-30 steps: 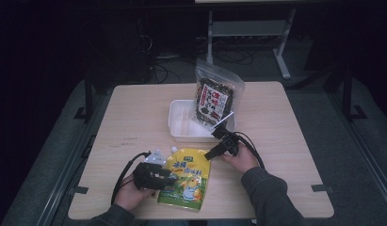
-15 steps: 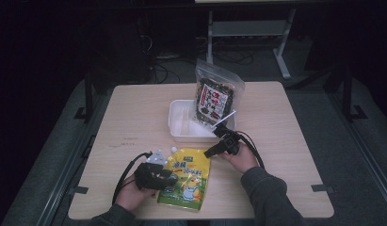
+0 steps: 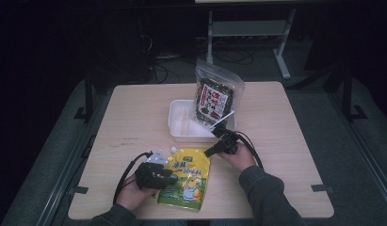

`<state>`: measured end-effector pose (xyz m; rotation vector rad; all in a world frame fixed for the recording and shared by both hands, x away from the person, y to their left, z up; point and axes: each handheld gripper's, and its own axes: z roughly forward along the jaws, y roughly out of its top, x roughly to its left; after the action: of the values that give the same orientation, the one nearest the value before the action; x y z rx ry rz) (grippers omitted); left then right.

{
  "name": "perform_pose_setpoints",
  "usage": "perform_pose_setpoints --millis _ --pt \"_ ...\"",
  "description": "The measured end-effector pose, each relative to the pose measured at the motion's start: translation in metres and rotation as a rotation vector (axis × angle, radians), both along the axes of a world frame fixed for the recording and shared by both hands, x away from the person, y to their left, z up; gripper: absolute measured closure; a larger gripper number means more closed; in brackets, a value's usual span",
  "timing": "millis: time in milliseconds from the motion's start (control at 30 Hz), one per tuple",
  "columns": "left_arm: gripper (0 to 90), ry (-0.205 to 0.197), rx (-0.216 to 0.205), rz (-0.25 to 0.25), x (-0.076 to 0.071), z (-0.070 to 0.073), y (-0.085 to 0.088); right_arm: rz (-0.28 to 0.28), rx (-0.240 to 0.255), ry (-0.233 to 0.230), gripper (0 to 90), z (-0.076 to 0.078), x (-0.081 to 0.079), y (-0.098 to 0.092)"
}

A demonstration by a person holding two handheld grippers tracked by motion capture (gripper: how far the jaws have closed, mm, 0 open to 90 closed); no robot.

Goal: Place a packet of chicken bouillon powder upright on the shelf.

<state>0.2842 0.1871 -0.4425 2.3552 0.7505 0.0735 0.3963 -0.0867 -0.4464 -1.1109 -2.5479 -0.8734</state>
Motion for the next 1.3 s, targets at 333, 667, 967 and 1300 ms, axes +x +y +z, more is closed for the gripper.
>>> perform_pose_setpoints --millis 333,667,967,1300 --pt "34.8 0.003 -0.127 0.064 0.002 0.008 0.013 0.012 0.051 -0.048 89.6 0.024 -0.012 -0.011" --pt "20.6 0.041 -0.184 0.104 0.006 0.006 0.02 0.029 0.151 -0.135 89.7 0.061 -0.028 -0.024" --pt "33.7 0.154 -0.303 0.024 0.009 0.002 0.018 0.049 0.219 -0.193 89.7 0.091 -0.042 -0.032" --pt "65.5 0.137 -0.36 -0.013 0.007 0.008 0.024 0.079 0.225 -0.22 89.8 0.106 -0.051 -0.033"
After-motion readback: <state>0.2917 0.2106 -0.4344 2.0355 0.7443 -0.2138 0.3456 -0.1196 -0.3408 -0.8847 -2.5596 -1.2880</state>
